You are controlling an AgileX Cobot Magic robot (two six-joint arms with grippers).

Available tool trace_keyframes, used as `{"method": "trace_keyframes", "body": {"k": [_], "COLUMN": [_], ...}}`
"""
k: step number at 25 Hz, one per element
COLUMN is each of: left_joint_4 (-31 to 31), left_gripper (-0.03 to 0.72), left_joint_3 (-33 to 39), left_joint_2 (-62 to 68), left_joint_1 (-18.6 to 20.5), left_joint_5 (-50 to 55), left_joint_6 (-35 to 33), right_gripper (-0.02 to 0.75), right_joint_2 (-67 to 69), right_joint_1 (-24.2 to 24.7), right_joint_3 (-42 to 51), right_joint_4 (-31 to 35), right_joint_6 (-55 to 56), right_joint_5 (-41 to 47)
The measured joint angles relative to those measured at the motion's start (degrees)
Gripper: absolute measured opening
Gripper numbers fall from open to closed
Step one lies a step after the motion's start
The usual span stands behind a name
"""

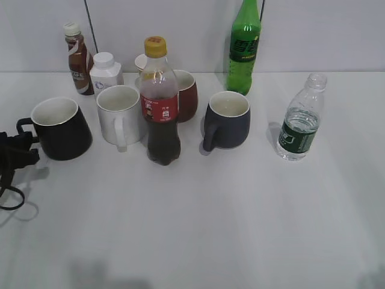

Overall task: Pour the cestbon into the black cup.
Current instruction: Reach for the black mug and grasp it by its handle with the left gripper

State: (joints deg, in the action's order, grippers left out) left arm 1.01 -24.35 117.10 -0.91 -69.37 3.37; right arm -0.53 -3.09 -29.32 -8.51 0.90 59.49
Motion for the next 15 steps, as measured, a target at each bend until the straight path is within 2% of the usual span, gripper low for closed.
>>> {"method": "trace_keyframes", "body": {"k": [10,12,15], "left_joint_4": [0.1,0.5,1.7], "left_gripper": [0.369,0.335,0.208], "left_joint_3": [-5.3,-6.1,-6.9], "left_joint_2": [4.3,4.9,5.0], "left_joint_1": [0.0,0.0,0.0], "left_joint_5": [0.0,0.0,0.1], "left_joint_6": [0.0,0.0,0.0], "right_gripper": [0.589,0.589,0.589], "right_joint_2": [0.0,0.0,0.0], "right_joint_1": [0.0,0.0,0.0], "right_joint_3": [0.0,0.0,0.0], "right_joint_4": [0.0,0.0,0.0], "right_joint_6": [0.0,0.0,0.0], "right_joint_5": [0.0,0.0,0.0]}}
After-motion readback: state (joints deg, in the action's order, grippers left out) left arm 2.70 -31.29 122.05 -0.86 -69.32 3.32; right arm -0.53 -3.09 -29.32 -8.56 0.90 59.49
